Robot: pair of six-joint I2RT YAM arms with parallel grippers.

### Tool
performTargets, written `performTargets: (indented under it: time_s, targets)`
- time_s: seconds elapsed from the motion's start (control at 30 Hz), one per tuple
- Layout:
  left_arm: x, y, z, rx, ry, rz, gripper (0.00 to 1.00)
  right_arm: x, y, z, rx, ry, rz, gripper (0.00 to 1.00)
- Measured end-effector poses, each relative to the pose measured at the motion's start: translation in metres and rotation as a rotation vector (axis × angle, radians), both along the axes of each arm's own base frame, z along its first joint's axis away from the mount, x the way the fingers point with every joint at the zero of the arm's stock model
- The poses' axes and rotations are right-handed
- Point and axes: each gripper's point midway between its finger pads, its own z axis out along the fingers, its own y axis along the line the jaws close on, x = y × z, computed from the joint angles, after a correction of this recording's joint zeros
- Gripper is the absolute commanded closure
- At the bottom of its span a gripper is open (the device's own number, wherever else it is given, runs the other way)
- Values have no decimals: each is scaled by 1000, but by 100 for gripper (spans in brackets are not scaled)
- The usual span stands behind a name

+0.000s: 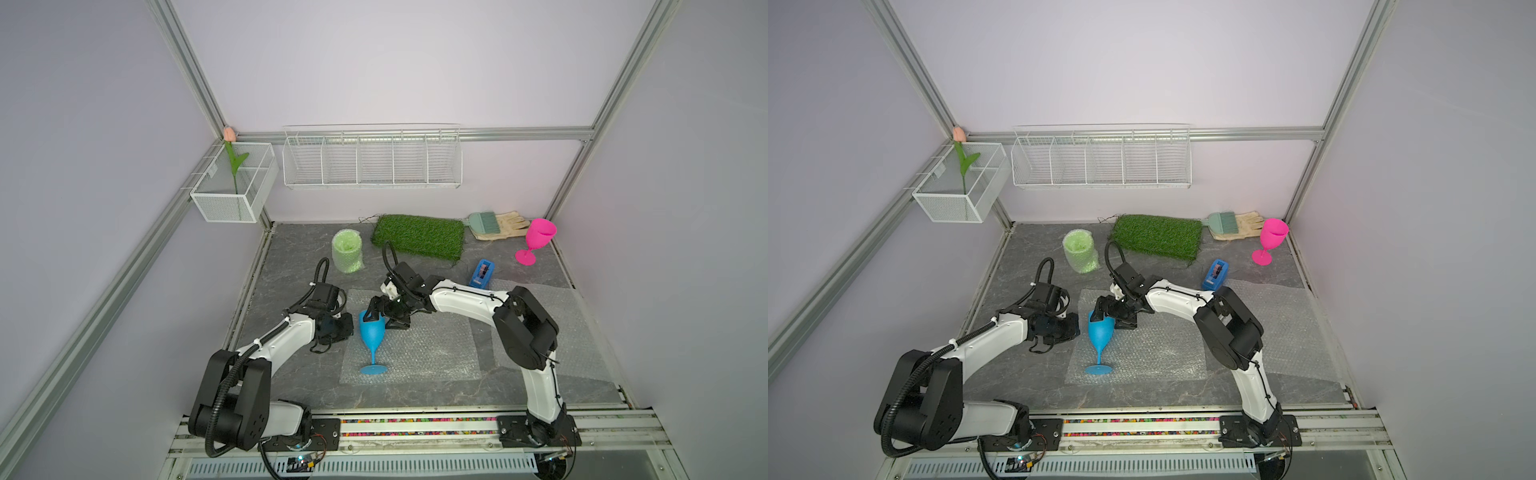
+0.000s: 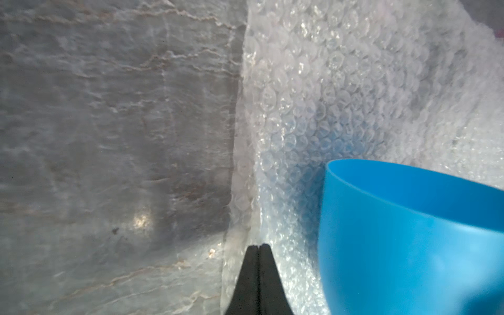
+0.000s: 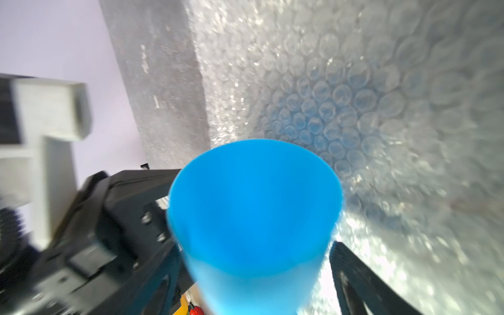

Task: Wrap wine glasses in bubble wrap
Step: Place the wine glass on the bubble wrap, then wrap the wine glass in bubble wrap.

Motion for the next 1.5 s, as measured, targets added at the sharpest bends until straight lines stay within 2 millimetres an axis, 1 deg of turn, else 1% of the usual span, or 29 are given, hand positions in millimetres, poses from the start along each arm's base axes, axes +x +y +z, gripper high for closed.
performTargets:
  time_s: [0.2, 0.23, 0.3, 0.33, 0.4, 0.43, 0.5, 0.57, 0.63, 0.73, 0.83, 0.93, 1.03, 1.2, 1.27, 1.33, 1.43, 1.5]
  targets:
    - [0, -1, 7, -4, 1, -8, 100, 6, -11, 44, 43, -65, -13, 11]
    - [0, -1, 8, -5, 1, -9, 100, 6, -13, 48, 45, -74, -16, 10]
    - [2, -4, 13, -14, -4, -15, 100, 6, -19, 55, 47, -93, -20, 1]
    - [3, -5, 16, -22, -10, -18, 100, 5, -23, 56, 45, -98, -20, 6]
    - [6, -9, 24, -44, -25, -26, 100, 2, -31, 50, 32, -94, -19, 21]
    - [7, -11, 27, -53, -32, -31, 100, -1, -34, 44, 22, -87, -20, 26]
    - [9, -15, 33, -66, -39, -40, 100, -7, -44, 25, -15, -65, -18, 41]
    - [11, -18, 38, -72, -44, -48, 100, -13, -53, 9, -57, -46, -20, 54]
    - [11, -22, 42, -73, -48, -62, 100, -17, -62, -4, -91, -37, -21, 62]
    - [12, -30, 51, -78, -59, -88, 100, -19, -68, -17, -119, -34, -19, 68]
    - [11, -42, 61, -85, -74, -124, 100, -20, -68, -29, -120, -29, -17, 72]
    - [10, -58, 72, -105, -88, -160, 100, -21, -68, -41, -119, -24, -15, 73]
    - [9, -73, 77, -117, -90, -190, 100, -21, -67, -48, -108, -24, -16, 74]
    - [7, -97, 76, -126, -67, -228, 100, -17, -68, -52, -65, -30, -31, 74]
    - [5, -105, 73, -128, -56, -241, 100, -15, -73, -55, -53, -24, -46, 74]
    - [3, -114, 68, -133, -41, -253, 100, -13, -83, -58, -51, -13, -66, 72]
    - [1, -127, 61, -140, -25, -271, 100, -8, -100, -53, -29, -11, -105, 68]
    - [2, -137, 63, -155, -29, -284, 100, 0, -106, -39, 6, -25, -129, 65]
